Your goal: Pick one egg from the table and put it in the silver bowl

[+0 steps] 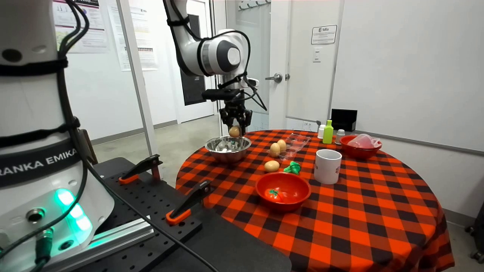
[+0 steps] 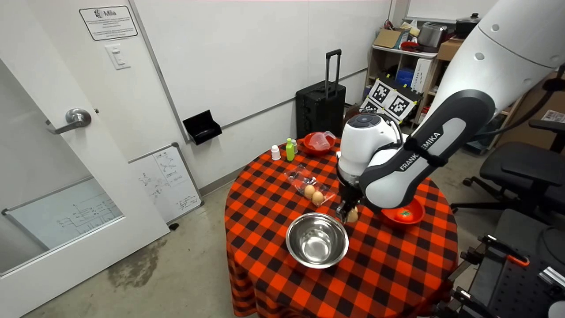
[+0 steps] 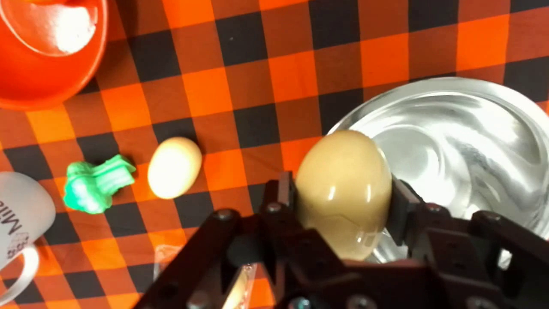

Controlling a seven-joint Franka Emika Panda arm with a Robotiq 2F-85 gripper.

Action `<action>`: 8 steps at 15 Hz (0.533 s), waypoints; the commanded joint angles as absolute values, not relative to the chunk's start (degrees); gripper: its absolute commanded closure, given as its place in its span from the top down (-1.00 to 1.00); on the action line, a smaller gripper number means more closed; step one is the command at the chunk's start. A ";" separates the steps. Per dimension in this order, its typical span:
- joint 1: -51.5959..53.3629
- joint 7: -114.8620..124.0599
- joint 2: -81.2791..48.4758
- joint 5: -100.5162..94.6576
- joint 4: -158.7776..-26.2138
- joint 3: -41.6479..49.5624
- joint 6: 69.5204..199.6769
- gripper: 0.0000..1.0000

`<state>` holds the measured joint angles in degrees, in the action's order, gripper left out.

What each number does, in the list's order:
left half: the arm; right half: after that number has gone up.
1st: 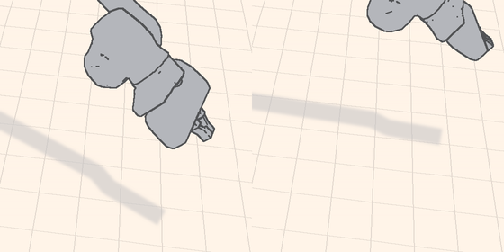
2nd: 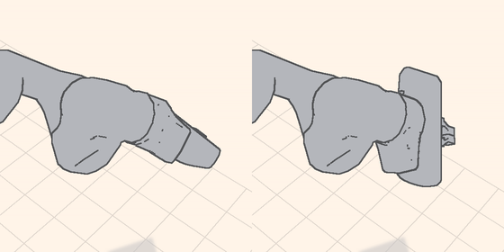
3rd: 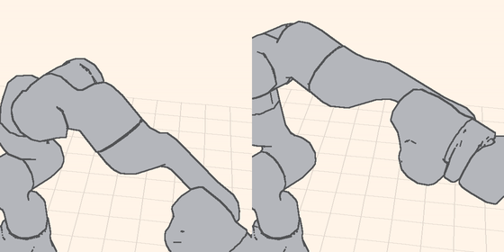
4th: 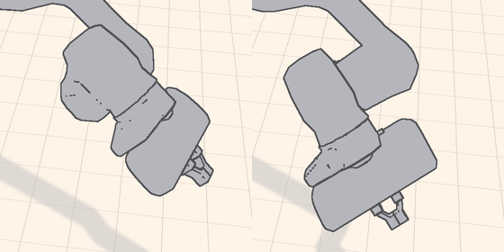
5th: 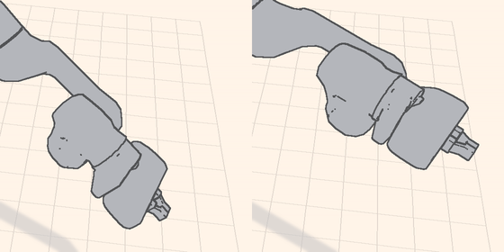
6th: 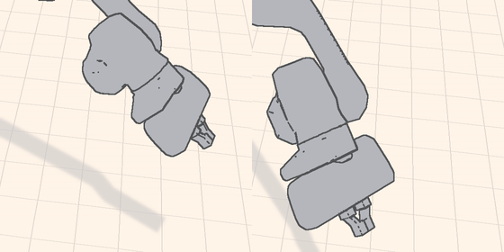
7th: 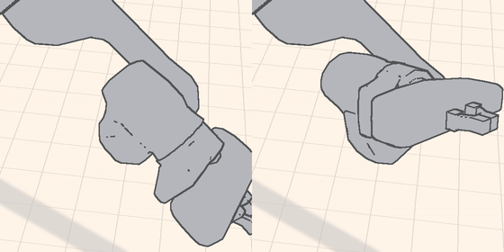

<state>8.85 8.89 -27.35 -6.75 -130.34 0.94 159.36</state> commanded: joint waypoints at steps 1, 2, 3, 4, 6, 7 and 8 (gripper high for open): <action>8.02 4.97 -29.18 -5.74 -127.55 -1.97 159.71 -0.52; 8.04 4.03 -30.22 -5.81 -126.27 -2.69 159.29 -0.52; 8.00 3.08 -31.74 -5.61 -124.51 -3.58 158.52 -0.52; 8.00 2.62 -33.11 -5.30 -123.02 -4.28 157.94 -0.52; 8.79 1.95 -36.78 -5.77 -119.62 -4.86 157.13 -0.52; 9.37 1.98 -38.77 -6.07 -117.70 -4.86 156.51 -0.52; 10.04 2.28 -41.20 -6.29 -115.28 -4.72 155.66 -0.52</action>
<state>8.90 3.99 -34.40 -6.64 -122.59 -4.56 158.24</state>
